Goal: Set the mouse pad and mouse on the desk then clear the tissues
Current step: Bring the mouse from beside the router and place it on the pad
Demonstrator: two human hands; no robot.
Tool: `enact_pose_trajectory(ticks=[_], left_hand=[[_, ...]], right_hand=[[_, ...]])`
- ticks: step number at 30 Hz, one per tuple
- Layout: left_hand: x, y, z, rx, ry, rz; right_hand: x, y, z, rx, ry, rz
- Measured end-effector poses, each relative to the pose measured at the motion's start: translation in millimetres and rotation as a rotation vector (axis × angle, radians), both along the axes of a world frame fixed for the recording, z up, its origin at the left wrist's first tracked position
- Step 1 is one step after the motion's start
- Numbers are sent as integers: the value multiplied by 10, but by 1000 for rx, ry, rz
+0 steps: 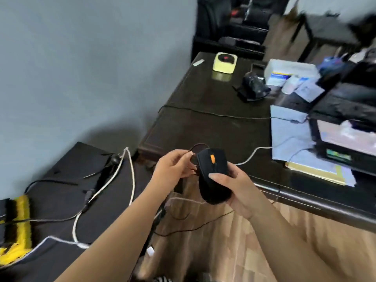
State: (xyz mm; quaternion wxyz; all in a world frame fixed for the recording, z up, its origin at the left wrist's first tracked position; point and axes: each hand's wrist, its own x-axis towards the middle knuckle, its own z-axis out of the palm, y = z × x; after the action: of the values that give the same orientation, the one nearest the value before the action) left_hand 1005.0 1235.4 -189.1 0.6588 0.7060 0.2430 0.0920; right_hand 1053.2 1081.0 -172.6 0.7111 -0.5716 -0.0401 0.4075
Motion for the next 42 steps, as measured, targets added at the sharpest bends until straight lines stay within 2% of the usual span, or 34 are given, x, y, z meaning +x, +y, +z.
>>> enact_pose_trajectory(ticks=[5, 13, 22, 26, 35, 42], left_hand=[[678, -1050, 74, 161, -14, -261], [1257, -2398, 153, 203, -63, -686], [1581, -3480, 189, 320, -38, -954], [1840, -3910, 127, 419, 0, -1078], [2656, -5303, -154, 430, 33, -1196], [3062, -6377, -186, 347, 103, -1301]], right_hand=[[237, -1065, -7, -160, -147, -359], [103, -2323, -34, -146, -211, -800], [150, -3188, -7, -286, -334, -901], [337, -3590, -48, -473, -376, -982], [1028, -4818, -221, -798, -395, -1084], [1362, -5836, -274, -890, -360, -1124]])
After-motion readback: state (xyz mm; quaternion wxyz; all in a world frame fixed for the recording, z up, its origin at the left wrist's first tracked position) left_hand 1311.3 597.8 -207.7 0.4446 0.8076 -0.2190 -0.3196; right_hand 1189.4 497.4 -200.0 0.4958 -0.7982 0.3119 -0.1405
